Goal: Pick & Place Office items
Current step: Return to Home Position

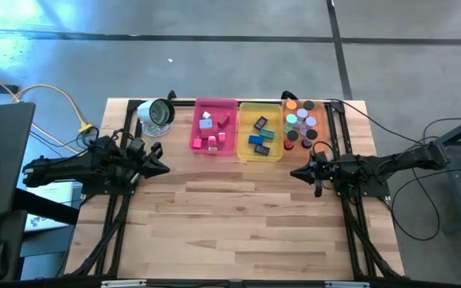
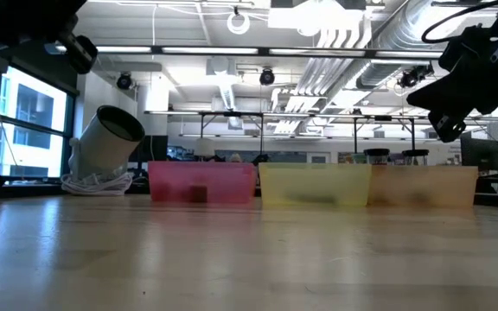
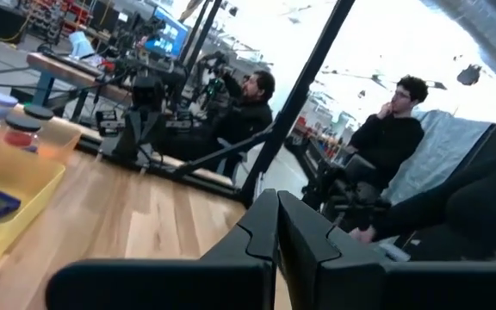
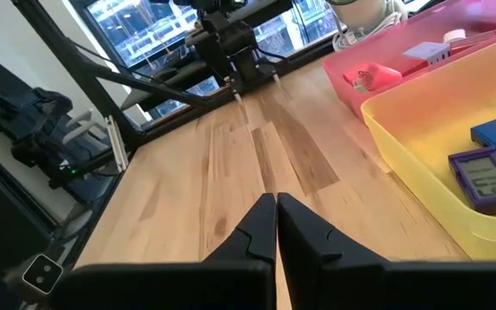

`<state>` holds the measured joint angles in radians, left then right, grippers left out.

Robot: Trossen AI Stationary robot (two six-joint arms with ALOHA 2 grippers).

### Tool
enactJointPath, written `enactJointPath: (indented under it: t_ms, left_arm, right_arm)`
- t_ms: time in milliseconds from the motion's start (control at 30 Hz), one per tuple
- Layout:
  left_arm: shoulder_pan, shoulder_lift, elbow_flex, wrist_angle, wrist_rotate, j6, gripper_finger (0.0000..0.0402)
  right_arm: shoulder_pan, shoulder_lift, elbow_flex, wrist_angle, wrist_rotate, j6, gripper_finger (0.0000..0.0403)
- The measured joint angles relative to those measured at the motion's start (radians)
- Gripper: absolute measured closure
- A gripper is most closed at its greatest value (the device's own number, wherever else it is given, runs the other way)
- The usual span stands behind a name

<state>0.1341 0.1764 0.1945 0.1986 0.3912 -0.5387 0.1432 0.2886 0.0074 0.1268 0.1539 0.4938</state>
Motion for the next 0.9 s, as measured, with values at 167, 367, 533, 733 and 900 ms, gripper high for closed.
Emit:
enactJointPath:
  t_ms: [167, 367, 533, 733, 900]
  left_arm:
    - [-0.002, 0.0, -0.032, 0.001, -0.025, 0.042, 0.0397]
    - [-0.053, 0.0, -0.101, 0.031, -0.172, 0.055, 0.0397]
    - [-0.122, 0.001, -0.166, 0.124, -0.242, 0.073, 0.0397]
    - [-0.165, 0.0, -0.176, 0.12, -0.331, 0.127, 0.0397]
    - [-0.163, 0.003, -0.178, 0.108, -0.446, 0.132, 0.0397]
  right_arm:
    - [0.0, 0.0, 0.0, -0.001, 0.0, 0.0, 0.0401]
    - [0.0, 0.0, -0.001, -0.003, 0.0, 0.0, 0.0401]
    - [0.0, 0.0, -0.001, -0.004, 0.0, -0.001, 0.0401]
    - [0.0, 0.0, -0.002, -0.004, 0.0, -0.001, 0.0401]
    - [0.0, 0.0, -0.002, -0.004, 0.0, -0.001, 0.0401]
